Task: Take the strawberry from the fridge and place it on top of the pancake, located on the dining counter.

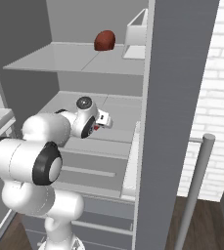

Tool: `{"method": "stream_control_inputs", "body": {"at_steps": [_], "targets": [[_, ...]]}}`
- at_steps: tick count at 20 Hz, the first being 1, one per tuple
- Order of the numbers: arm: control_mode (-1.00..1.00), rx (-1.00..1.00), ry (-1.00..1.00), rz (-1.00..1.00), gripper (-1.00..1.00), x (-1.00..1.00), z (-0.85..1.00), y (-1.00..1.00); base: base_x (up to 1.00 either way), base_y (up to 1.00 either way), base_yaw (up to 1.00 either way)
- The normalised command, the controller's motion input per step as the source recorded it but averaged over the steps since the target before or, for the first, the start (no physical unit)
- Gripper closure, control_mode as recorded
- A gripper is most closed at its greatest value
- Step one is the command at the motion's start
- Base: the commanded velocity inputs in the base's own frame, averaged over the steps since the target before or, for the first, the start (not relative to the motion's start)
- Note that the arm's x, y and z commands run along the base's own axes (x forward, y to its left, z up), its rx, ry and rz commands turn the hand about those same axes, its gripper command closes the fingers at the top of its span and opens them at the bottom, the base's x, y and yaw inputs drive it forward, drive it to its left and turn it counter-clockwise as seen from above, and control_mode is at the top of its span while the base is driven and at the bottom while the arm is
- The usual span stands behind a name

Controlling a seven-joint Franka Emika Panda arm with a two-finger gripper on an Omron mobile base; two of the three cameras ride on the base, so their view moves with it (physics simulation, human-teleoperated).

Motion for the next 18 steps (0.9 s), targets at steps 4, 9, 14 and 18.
{"method": "stream_control_inputs", "body": {"at_steps": [4, 9, 14, 18], "targets": [[-1.00, 0.00, 0.00, 0.00, -1.00, 0.21, -0.11, 0.00, 0.00, 0.00, 0.00], [-1.00, 0.00, 0.00, 0.00, -1.00, 0.20, -0.11, 0.00, 0.00, 0.00, 0.00], [-1.00, 0.00, 0.00, 0.00, -1.00, 0.20, -0.16, 0.00, 0.00, 0.00, 0.00], [-1.00, 0.00, 0.00, 0.00, -1.00, 0.15, -0.17, 0.00, 0.00, 0.00, 0.00]]}}
